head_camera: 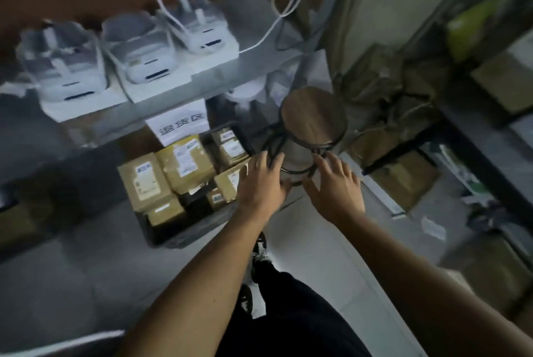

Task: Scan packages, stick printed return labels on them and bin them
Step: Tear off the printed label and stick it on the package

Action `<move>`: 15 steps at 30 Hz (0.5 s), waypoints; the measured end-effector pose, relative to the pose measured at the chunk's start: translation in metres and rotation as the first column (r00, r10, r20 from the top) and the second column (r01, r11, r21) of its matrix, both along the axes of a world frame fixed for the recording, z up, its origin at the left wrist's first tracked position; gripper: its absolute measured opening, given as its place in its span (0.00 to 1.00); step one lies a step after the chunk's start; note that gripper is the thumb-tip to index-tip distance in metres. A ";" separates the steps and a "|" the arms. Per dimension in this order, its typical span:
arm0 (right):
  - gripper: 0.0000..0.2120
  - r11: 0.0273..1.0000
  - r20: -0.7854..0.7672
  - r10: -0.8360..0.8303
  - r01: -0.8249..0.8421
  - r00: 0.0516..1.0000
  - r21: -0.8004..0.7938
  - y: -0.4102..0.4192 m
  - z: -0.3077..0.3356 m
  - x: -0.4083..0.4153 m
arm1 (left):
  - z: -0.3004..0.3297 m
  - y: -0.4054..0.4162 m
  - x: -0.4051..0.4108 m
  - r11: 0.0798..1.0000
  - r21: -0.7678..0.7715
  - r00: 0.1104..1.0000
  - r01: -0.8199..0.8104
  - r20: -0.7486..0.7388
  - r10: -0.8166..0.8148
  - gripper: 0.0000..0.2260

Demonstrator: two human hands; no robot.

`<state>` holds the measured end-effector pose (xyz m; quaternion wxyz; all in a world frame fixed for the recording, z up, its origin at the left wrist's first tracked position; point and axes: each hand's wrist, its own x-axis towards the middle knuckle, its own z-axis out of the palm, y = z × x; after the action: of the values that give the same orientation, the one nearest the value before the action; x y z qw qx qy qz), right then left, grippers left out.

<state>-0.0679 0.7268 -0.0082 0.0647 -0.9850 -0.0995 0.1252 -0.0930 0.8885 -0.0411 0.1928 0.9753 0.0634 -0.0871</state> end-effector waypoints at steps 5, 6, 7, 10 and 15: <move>0.31 0.982 0.058 -0.183 0.185 0.981 -0.034 -0.088 0.030 -0.026 | 0.036 -0.079 0.009 0.982 -0.021 0.979 0.189 0.079 -0.187 0.28; 0.31 0.975 0.078 -0.217 0.220 0.973 -0.026 -0.103 0.036 -0.029 | 0.044 -0.094 0.012 0.975 -0.017 0.971 0.223 0.092 -0.221 0.27; 0.31 0.968 0.094 -0.250 0.252 0.964 -0.015 -0.119 0.043 -0.032 | 0.052 -0.110 0.015 0.968 -0.020 0.964 0.251 0.100 -0.248 0.27; 0.30 0.949 0.141 -0.314 0.314 0.939 0.029 -0.168 0.060 -0.038 | 0.073 -0.161 0.027 0.946 -0.012 0.939 0.324 0.130 -0.319 0.26; 0.30 0.898 0.195 -0.439 0.428 0.877 0.099 -0.266 0.078 -0.037 | 0.102 -0.264 0.050 0.902 0.034 0.887 0.430 0.171 -0.429 0.26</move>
<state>-0.1050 0.4604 0.0700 0.1062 -0.9878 0.1140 -0.0010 -0.0430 0.6241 0.0606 0.1757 0.9685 -0.1712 -0.0419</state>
